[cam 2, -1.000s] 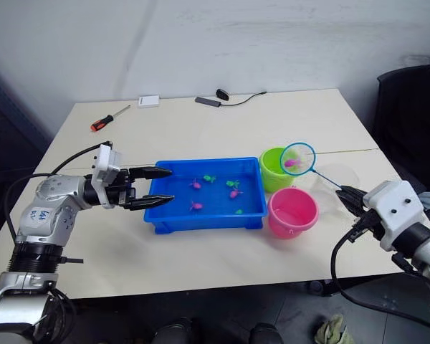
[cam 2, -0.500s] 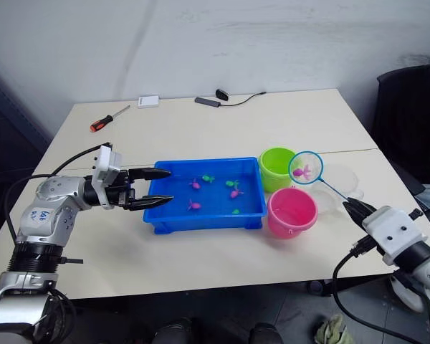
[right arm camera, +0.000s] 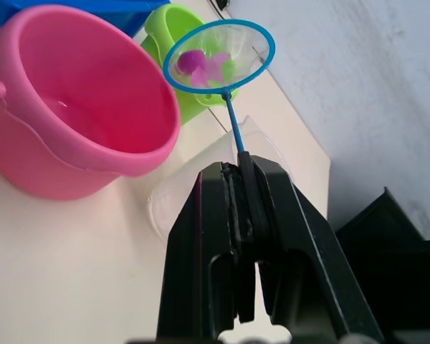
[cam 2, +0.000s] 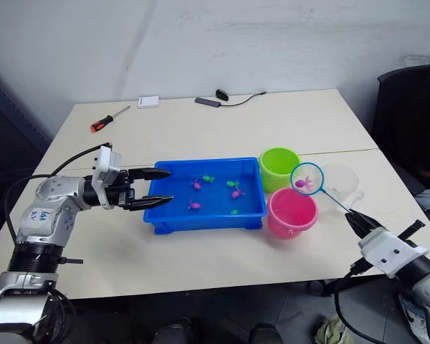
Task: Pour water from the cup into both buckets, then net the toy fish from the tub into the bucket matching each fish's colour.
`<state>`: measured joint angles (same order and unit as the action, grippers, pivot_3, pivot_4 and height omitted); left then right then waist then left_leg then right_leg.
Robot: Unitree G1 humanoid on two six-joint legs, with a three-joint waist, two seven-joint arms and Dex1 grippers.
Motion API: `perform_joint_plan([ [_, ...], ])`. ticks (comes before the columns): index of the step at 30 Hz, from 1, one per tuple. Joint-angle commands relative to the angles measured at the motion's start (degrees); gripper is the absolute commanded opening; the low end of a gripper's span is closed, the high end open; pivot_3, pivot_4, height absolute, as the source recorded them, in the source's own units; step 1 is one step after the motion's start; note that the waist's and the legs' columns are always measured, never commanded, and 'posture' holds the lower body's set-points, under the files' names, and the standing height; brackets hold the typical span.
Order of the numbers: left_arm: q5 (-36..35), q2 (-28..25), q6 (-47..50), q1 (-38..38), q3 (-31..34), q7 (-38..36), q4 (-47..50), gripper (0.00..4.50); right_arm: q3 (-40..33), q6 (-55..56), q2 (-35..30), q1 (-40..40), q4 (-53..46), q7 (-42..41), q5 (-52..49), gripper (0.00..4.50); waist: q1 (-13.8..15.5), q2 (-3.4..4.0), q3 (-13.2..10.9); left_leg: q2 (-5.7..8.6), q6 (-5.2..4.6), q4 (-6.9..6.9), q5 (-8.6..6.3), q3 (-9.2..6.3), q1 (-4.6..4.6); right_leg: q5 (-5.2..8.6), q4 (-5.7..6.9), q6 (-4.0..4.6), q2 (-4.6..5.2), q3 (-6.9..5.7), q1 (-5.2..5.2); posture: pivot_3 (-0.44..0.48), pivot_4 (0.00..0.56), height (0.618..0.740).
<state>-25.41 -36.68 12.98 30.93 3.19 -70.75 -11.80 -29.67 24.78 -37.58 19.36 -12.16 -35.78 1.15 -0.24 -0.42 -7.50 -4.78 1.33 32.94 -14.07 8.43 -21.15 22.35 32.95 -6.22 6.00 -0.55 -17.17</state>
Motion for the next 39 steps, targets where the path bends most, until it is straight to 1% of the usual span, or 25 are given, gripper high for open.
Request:
perform_joint_plan([
  [1,0.05,-0.37,-1.11,0.59,0.69,-0.23,0.75,3.67,-0.41,6.51,0.05,0.26,1.97,2.69,1.83,0.0,0.0,0.0,0.0,0.0,0.0,0.0,0.0,0.0,0.03,0.0,0.0,0.0,0.0,0.0,0.03,0.0,0.15,0.733],
  [9,0.25,-0.31,-1.66,1.22,0.5,-0.4,-0.12,3.67,-0.93,16.75,-1.24,-0.41,7.59,7.64,7.17,0.0,-0.03,0.0,0.0,0.01,0.26,0.0,0.15,-0.03,0.04,0.0,-0.03,0.01,0.02,0.04,0.06,0.0,0.15,0.733],
  [16,0.48,-0.31,-2.0,1.76,0.44,-0.48,-0.8,3.67,-1.91,26.3,-2.65,-2.83,12.69,14.89,14.75,0.0,-0.08,0.0,0.0,0.02,0.28,0.0,0.17,-0.03,0.07,0.01,-0.03,0.01,0.02,0.04,0.09,0.0,0.15,0.733],
  [21,0.63,-0.18,-2.01,1.9,0.47,-0.52,-1.01,3.67,-1.29,27.81,-2.97,-2.75,14.06,18.47,17.01,0.0,-0.04,0.0,-0.01,0.04,0.29,0.0,0.2,-0.07,0.08,0.01,-0.04,0.02,0.0,0.07,0.13,0.0,0.15,0.733],
  [25,0.63,-0.1,-2.08,1.98,0.41,-0.59,-1.13,3.67,-0.5,27.61,-3.72,-2.84,14.18,19.31,15.84,0.0,-0.15,0.0,0.0,0.04,0.29,0.01,0.2,-0.06,0.09,0.01,-0.02,0.01,-0.01,0.07,0.13,0.0,0.15,0.733],
  [28,0.52,-0.07,-1.95,1.89,0.45,-0.57,-0.97,3.67,2.13,22.44,-4.09,-4.75,10.09,17.19,10.67,0.0,-0.29,0.0,0.0,0.03,0.29,0.01,0.2,-0.06,0.1,0.01,-0.01,0.01,-0.04,0.07,0.15,0.0,0.15,0.733],
  [34,0.39,-0.43,-1.6,0.88,1.39,0.64,-0.39,3.67,8.4,3.17,-5.79,-9.39,-0.95,9.51,-1.45,0.0,-0.85,0.01,0.0,-0.03,0.3,0.03,0.22,-0.17,0.08,-0.01,0.16,-0.03,-0.12,0.23,0.15,0.0,0.15,0.733],
  [37,-0.09,-1.04,-0.74,-1.71,2.46,2.01,2.36,3.67,12.75,-15.15,-9.65,-14.28,-7.67,2.8,-10.97,0.0,-1.18,0.06,0.01,-0.1,0.3,0.04,0.22,-0.16,0.08,-0.01,0.18,-0.03,-0.14,0.36,0.13,0.0,0.15,0.733],
  [39,-0.37,-1.26,-0.24,-3.0,2.92,2.78,3.9,3.67,14.49,-25.02,-11.88,-17.47,-10.41,-0.33,-16.19,0.0,-1.18,0.05,0.0,-0.24,0.27,0.05,0.21,-0.14,0.08,-0.01,0.25,-0.03,-0.15,0.49,0.1,0.0,0.15,0.733],
])
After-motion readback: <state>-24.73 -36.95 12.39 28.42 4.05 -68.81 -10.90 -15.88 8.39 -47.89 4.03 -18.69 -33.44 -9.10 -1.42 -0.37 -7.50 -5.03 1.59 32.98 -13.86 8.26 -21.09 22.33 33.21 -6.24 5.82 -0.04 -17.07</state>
